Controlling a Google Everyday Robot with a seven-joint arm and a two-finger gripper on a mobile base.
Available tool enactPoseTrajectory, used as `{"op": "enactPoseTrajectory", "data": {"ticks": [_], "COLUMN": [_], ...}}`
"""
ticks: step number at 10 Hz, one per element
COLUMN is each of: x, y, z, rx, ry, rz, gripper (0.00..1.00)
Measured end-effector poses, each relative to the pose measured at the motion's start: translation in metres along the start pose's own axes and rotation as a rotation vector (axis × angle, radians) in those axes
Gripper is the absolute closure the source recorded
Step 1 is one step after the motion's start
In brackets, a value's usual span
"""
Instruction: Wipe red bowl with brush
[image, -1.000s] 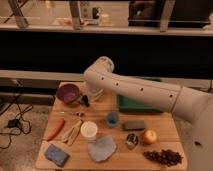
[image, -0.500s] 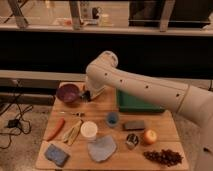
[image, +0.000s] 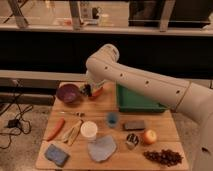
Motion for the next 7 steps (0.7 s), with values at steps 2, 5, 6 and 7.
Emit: {"op": "enactPoseTrajectory", "data": {"ticks": [2,5,6,7], "x": [0.006,0.017,0.022,0.027], "y": [-0.008,-0.009,-0.008,-0.007], "z": [0.001,0.003,0.004,0.004], "rx": [-0.004,-0.019,-0.025,-0.03], "ry": [0.011,0.028,0.037,0.045], "rz": [0.001,0.011,0.015,0.021], "gripper": [1.0,1.0,1.0,1.0]}}
